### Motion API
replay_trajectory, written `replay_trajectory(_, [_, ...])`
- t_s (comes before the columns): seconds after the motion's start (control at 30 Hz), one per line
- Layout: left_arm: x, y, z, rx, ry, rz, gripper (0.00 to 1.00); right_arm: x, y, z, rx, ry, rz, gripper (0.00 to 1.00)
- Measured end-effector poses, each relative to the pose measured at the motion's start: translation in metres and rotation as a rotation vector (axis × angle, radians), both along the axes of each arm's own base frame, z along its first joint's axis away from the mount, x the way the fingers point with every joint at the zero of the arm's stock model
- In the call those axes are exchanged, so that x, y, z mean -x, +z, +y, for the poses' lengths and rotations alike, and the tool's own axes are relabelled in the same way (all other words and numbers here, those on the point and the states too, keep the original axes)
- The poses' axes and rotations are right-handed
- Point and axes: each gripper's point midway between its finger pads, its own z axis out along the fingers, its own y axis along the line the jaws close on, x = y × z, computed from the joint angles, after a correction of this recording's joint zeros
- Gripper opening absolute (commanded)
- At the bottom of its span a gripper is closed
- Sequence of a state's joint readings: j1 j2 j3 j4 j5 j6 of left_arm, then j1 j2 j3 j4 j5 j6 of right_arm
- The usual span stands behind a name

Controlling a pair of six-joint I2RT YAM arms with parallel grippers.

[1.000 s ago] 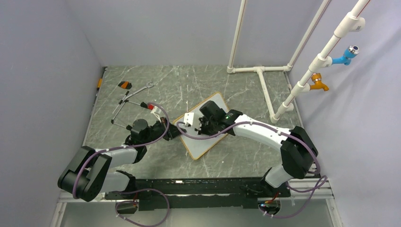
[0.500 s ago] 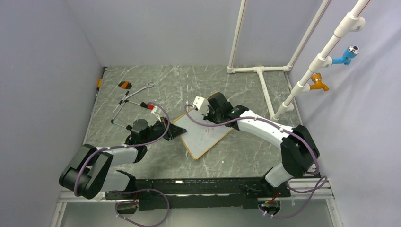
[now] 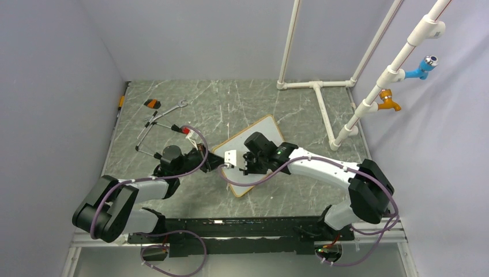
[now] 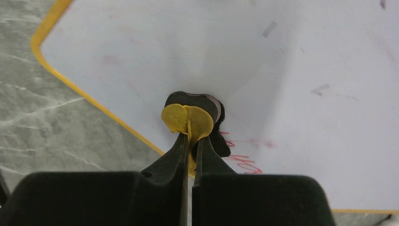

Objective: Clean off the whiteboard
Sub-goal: Erase the whiteboard at the center of the board.

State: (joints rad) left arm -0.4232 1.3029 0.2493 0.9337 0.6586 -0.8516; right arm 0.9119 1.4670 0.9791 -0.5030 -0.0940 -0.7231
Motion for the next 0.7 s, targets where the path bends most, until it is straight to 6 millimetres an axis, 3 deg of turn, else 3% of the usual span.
replay_trajectory(0.1, [-0.002, 0.001, 0.0, 0.002, 0.009, -0.008, 0.0, -0.014, 0.003, -0.006, -0.022, -0.075, 0.0, 0.0])
replay_trajectory(0.27, [-0.005, 0.002, 0.001, 0.002, 0.024, -0.011, 0.0, -0.056, 0.021, -0.013, -0.079, -0.23, -0.033, 0.0])
replay_trajectory(0.37, [-0.006, 0.002, 0.002, 0.004, 0.028, -0.011, 0.0, -0.064, 0.028, -0.01, -0.1, -0.241, -0.047, 0.0])
replay_trajectory(0.5, [-0.005, 0.001, 0.002, 0.002, 0.026, -0.006, 0.0, -0.05, 0.023, -0.003, -0.09, -0.161, -0.038, 0.0])
replay_trajectory(0.7, [0.002, 0.002, -0.001, 0.007, -0.011, -0.003, 0.0, 0.01, -0.001, -0.002, -0.009, 0.062, 0.036, 0.0])
